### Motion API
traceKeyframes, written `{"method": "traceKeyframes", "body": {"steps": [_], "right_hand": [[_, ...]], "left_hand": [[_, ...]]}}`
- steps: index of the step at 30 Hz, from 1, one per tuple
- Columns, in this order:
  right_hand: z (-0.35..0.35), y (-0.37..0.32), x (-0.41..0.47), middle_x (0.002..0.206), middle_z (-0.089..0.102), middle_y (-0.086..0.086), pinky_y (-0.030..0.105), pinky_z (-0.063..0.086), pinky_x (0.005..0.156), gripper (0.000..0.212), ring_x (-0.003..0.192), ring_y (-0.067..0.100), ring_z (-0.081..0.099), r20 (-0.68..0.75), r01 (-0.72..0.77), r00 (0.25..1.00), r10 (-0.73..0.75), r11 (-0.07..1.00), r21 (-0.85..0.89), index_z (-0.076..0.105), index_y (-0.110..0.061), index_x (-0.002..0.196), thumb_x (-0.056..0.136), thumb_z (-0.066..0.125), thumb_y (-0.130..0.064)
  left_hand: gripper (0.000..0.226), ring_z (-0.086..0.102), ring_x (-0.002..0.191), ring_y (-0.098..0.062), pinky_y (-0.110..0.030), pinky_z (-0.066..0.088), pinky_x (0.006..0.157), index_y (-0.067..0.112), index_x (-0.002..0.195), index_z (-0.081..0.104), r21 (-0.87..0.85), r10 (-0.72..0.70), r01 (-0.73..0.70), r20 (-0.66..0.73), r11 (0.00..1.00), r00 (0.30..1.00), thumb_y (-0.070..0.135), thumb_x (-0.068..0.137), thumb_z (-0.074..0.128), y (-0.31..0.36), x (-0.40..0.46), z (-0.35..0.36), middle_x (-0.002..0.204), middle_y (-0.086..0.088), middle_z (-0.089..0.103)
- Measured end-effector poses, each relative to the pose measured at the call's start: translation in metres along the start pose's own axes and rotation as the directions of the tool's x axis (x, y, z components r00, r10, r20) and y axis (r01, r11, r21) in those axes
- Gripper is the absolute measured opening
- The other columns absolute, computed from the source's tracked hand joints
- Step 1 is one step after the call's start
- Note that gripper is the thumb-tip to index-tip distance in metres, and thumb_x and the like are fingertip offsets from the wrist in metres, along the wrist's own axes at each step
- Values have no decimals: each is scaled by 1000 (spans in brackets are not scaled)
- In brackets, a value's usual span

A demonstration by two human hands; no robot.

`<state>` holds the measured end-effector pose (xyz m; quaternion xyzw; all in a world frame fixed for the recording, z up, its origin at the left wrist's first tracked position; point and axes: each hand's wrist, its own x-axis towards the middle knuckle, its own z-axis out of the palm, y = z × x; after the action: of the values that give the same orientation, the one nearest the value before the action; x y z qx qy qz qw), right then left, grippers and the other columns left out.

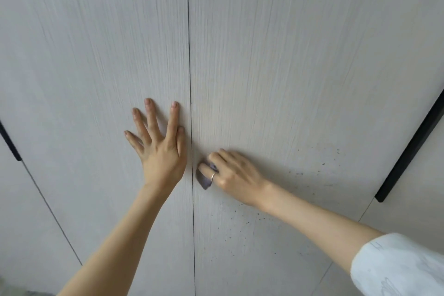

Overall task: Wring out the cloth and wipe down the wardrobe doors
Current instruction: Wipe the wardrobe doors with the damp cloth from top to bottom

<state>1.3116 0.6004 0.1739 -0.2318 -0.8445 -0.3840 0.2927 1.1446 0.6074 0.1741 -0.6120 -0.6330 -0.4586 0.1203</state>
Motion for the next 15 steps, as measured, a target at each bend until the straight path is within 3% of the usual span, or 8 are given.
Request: {"method": "traceKeyframes", "body": {"steps": [3, 5, 7, 10, 12, 15], "right_hand": [[-14, 19, 23, 75, 52, 9, 33, 34, 57, 26, 67, 25, 47, -153, -167, 974, 167, 986, 12, 70, -6, 95, 77, 54, 5], [-25, 29, 35, 81, 51, 13, 32, 38, 56, 36, 71, 29, 48, -247, -338, 903, 353, 936, 100, 69, -6, 102, 69, 60, 7], [-22, 30, 33, 85, 48, 13, 32, 40, 57, 40, 71, 29, 47, -264, -391, 871, 415, 909, 143, 69, -8, 104, 69, 58, 7], [6, 6, -4, 88, 38, 7, 34, 38, 58, 35, 73, 25, 41, -200, -229, 951, 237, 971, 62, 69, -8, 101, 75, 51, 8], [21, -7, -38, 81, 46, 8, 33, 38, 55, 31, 69, 24, 41, -118, -100, 988, 100, 995, 4, 70, -7, 97, 84, 46, 8], [17, -2, -61, 74, 52, 9, 31, 38, 54, 33, 67, 23, 42, -81, -78, 994, 74, 996, -52, 69, -8, 96, 71, 60, 11]], "left_hand": [[54, -13, 143, -36, -67, -3, 108, 44, 144, -6, -15, -10, 10, -18, 1000, 1000, 37, 96, 18, 0, 0, 4, 158, -9, -10], [55, -17, 142, -35, -66, -5, 107, 46, 142, -9, -30, -21, 20, -25, 999, 999, 35, 96, 19, 1, -3, 8, 157, -7, -14], [57, -18, 142, -34, -66, -6, 106, 46, 142, -9, -40, -24, 23, -38, 999, 999, 32, 96, 21, 1, -3, 10, 157, -7, -15], [57, -18, 142, -34, -67, -7, 106, 44, 145, -5, -36, 0, -3, -70, 999, 998, 31, 97, 23, -2, -5, 15, 157, -7, -15], [58, -20, 142, -34, -67, -8, 106, 44, 146, -5, -40, 9, -12, -78, 999, 997, 29, 98, 25, -3, -7, 17, 157, -6, -16], [59, -22, 141, -32, -67, -8, 107, 45, 145, -7, -37, 14, -16, -64, 999, 998, 30, 99, 26, -5, -13, 18, 156, -4, -20]]}}
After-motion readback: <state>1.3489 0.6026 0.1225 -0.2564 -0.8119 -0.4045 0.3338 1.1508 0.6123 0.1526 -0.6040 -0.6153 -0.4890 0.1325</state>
